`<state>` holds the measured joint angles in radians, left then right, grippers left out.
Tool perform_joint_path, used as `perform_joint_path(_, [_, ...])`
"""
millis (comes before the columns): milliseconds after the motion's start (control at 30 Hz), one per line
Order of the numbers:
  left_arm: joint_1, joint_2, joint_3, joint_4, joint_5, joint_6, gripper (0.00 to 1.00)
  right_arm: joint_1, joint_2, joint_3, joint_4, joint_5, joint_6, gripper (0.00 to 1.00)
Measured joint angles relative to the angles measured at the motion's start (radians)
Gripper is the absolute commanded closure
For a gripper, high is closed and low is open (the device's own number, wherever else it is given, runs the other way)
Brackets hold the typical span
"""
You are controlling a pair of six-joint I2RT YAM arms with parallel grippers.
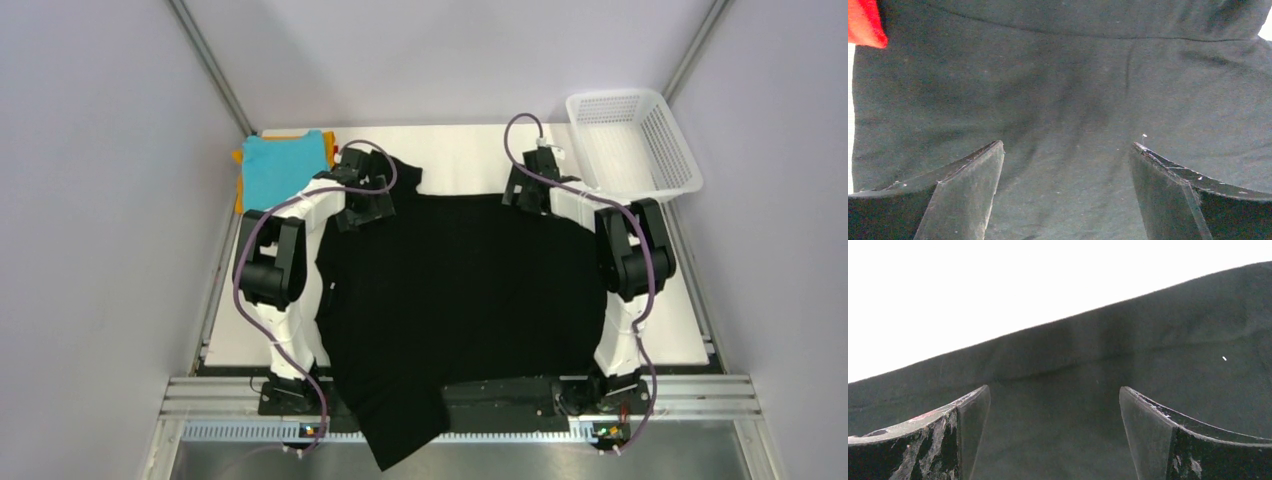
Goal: Fold and stack the t-shirts
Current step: Flatten out the tshirt
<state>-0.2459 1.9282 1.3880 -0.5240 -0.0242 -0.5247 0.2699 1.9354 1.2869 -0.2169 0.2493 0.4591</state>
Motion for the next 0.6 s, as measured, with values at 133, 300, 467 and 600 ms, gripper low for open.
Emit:
perform_joint_path(133, [0.020,0.007,-0.014,0.000,-0.001,0.000,0.01,-0.011,0.077,0.063,0.014,-0.009,-0.003,0.01])
perform_joint_path(300, [0.035,0.013,-0.025,-0.001,-0.002,0.001,0.01,-0.025,0.146,0.153,0.033,-0.012,-0.003,0.01])
perform_joint_path(467, [0.038,0.016,-0.025,-0.001,-0.012,0.005,0.01,-0.029,0.217,0.248,0.043,-0.003,-0.005,0.01])
perform_joint_path(600, [0.040,0.020,-0.025,-0.001,-0.019,0.009,0.01,-0.037,0.302,0.379,0.040,-0.002,-0.012,0.01])
